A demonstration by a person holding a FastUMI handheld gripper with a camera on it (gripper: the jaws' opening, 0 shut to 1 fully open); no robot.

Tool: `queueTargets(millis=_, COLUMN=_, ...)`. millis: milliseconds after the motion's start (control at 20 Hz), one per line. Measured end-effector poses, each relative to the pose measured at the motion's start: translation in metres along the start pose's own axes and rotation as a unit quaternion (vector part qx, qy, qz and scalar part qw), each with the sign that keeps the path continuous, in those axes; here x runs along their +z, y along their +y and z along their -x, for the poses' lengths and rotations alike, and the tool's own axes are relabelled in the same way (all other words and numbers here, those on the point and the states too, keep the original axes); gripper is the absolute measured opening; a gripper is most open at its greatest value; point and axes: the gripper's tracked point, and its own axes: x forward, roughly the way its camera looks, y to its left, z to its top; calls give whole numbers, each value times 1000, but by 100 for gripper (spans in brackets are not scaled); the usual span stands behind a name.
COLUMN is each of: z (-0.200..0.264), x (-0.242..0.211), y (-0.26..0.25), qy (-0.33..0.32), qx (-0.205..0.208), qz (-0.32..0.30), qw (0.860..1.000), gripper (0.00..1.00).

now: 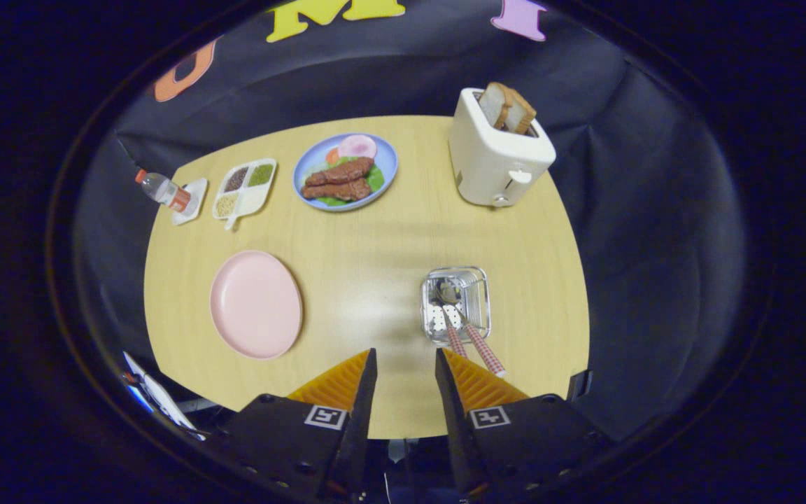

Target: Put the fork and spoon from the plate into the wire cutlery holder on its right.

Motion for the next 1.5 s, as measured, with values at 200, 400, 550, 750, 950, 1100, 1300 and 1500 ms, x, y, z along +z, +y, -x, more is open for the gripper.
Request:
queueTargets(millis=200, z=40, x=17, y=15, qy=-124, qx=-3, qz=-11, qw=992, gripper=75)
queueTargets(millis=400, z=82, x=22, y=28, qy=-256, qx=-10, qz=-6, qw=967, gripper=89)
queueTargets(millis=550, z=116, x=17, y=41, qy=-348, qx=-8, qz=-9, qw=937, gripper=96)
queueTargets(millis=750, z=168, x=-3, y=44, qy=-452, qx=-3, qz=-37, qw=891, gripper=96)
queueTargets(millis=950, z=210, x=-37, y=38, qy=-509, qx=22, qz=-51, qw=859, gripper=96)
queueTargets(millis=1100, z=225, x=-53, y=21, qy=-519, qx=15, qz=-67, qw=852, gripper=96)
queueTargets(millis=1300, z=231, x=-57, y=4, qy=-532, qx=9, qz=-83, qw=842, gripper=96)
queueTargets(millis=1500, z=238, x=-58, y=0, qy=-545, qx=11, qz=-77, qw=834, gripper=96)
